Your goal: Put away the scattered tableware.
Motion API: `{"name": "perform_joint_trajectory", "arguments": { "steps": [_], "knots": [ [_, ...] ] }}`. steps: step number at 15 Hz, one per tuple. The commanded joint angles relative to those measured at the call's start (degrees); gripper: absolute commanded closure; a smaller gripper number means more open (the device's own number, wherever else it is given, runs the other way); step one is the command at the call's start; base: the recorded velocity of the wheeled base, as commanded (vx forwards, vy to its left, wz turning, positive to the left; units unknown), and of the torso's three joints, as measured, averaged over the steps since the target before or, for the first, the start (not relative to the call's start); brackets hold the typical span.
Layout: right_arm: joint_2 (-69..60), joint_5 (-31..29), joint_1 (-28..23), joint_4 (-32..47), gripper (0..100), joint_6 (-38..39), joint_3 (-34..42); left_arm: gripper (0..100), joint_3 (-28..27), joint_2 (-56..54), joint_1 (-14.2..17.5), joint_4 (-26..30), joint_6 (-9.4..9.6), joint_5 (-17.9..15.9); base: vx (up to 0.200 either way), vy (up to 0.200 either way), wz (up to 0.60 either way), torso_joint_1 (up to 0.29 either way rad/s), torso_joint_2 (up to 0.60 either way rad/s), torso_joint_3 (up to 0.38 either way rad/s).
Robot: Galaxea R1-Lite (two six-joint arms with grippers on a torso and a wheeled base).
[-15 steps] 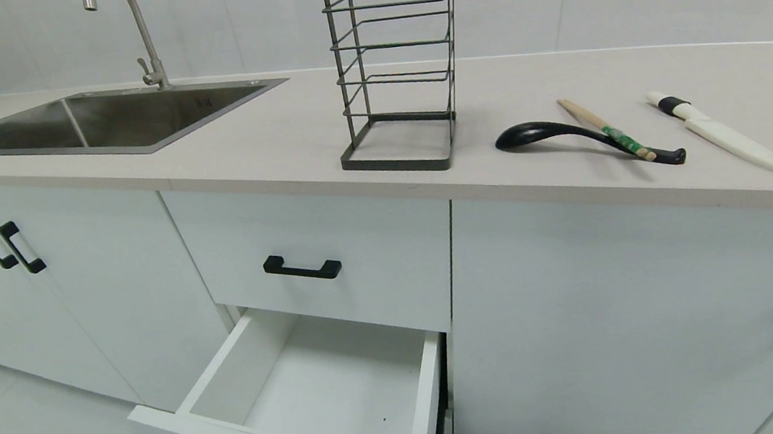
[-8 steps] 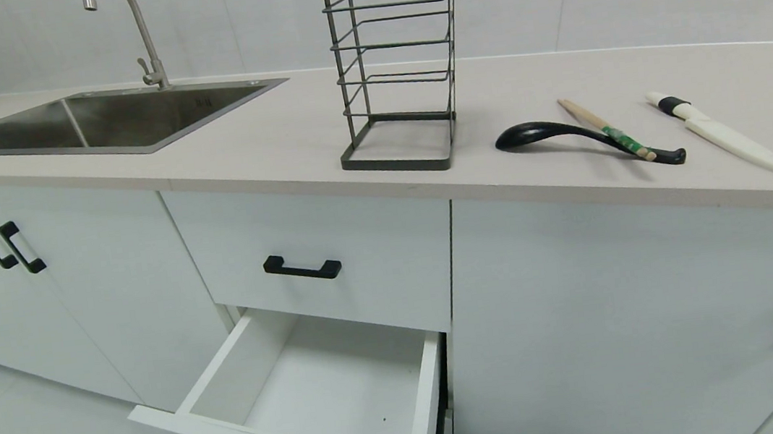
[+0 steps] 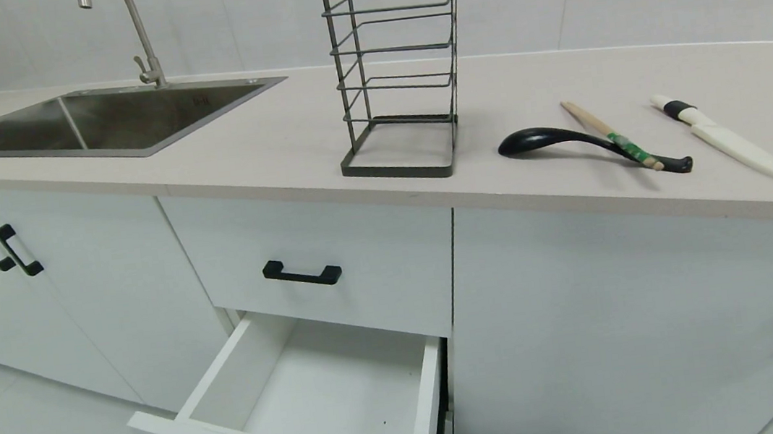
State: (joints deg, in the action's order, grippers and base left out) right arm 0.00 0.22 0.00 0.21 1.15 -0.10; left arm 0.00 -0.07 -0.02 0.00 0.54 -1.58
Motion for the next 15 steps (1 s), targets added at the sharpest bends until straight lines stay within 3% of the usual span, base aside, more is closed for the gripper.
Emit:
{"name": "perform_joint_trajectory", "arguments": {
  "steps": [1,3,9,11,15],
  "knots": [
    [0.09,0.04,0.0,-0.03,100,0.0,0.01,0,0.0,0.07,0.02,0.0,-0.01,0.0,0.0,0.0,0.0,0.242,-0.03,-0.115],
    [0.0,0.04,0.0,-0.03,100,-0.09,0.01,0,0.0,0.07,0.02,0.0,-0.01,-0.26,0.0,0.0,0.0,0.254,-0.21,-0.198],
    [0.0,0.04,0.0,-0.03,100,-0.09,0.01,0,0.0,0.07,0.02,0.0,-0.18,-0.26,0.0,0.0,0.0,0.216,-0.58,-0.202],
    [0.09,0.04,0.0,-0.03,100,-0.09,0.01,0,0.0,0.07,0.11,0.0,-0.1,-0.09,0.0,0.0,0.6,0.217,-0.48,-0.215],
    [0.0,0.04,0.0,-0.03,100,-0.09,0.01,0,0.0,0.07,0.02,0.0,-0.18,-0.17,0.0,0.0,0.0,0.033,-0.26,-0.112]
  ]
}}
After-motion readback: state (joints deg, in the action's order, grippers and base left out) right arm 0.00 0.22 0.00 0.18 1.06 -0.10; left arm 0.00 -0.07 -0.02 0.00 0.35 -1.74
